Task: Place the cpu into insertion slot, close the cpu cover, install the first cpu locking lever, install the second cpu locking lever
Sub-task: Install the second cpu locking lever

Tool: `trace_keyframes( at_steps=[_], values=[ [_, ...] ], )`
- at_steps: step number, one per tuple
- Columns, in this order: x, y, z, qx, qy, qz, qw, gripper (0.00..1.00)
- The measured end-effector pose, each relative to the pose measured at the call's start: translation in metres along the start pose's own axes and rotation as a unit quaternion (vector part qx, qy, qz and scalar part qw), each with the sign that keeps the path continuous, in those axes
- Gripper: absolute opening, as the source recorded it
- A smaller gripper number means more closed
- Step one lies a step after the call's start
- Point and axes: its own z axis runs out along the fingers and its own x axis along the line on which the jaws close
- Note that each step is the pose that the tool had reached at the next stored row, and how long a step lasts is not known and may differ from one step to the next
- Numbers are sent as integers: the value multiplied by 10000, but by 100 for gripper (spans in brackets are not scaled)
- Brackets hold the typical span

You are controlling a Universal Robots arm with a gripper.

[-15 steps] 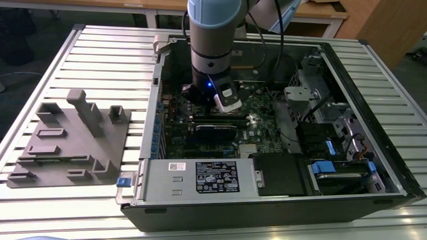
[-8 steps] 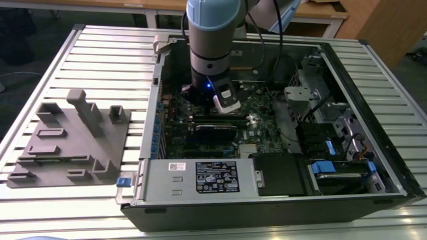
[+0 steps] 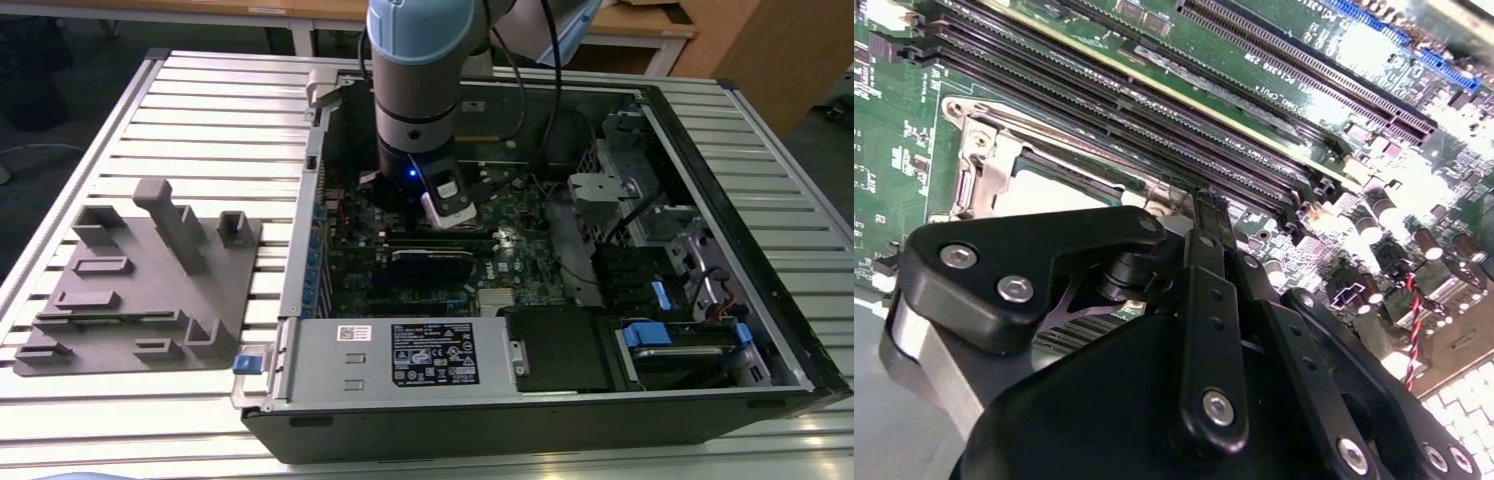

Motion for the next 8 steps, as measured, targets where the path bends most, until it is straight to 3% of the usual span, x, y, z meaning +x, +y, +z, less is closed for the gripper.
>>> trace_keyframes(
  at_steps=[5, 8],
  values=[
    [2, 1, -5, -1, 0, 0, 10000, 11],
    [0, 8, -53, -2, -1, 0, 10000, 11]
  ],
)
